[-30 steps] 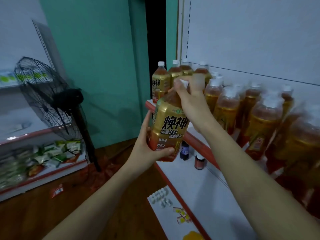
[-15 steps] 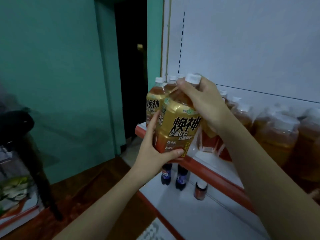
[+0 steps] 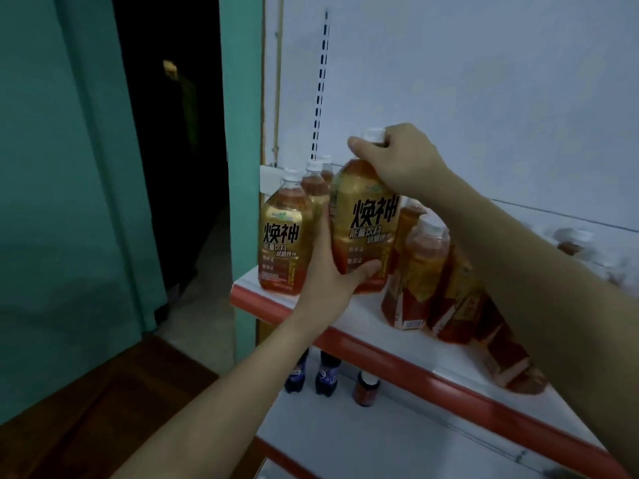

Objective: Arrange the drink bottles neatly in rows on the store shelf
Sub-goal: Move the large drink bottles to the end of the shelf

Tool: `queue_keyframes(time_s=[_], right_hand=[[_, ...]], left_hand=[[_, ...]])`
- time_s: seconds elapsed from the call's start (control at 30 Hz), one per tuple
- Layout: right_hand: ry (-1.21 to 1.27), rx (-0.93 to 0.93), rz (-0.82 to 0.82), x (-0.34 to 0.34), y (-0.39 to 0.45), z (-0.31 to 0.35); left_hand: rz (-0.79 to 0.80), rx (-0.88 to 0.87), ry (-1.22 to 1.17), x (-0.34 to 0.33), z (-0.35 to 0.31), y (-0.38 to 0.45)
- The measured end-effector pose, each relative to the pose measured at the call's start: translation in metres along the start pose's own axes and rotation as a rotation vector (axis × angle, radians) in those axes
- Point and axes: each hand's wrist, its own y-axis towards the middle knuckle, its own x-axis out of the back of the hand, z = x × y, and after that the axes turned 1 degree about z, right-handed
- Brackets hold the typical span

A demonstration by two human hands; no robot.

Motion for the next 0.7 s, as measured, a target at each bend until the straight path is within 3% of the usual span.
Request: queue_keyframes(time_s=[0.13, 0.37, 0.7], right_hand=[[-0.148, -0.048, 0.030, -0.004, 0.025, -0.018], [-0.304, -0.089, 0.236, -0.027, 0.051, -0.049], [-0.344, -0.058, 0.342, -0.020, 0.061, -0.081]], left_hand=[[0.032, 0.071, 0.025, -0.010, 0.028, 0.028], [0.037, 0.137, 0.113, -0.031, 0.066, 0.054], [0.107, 0.058, 0.115, -0.043, 0.091, 0.068]])
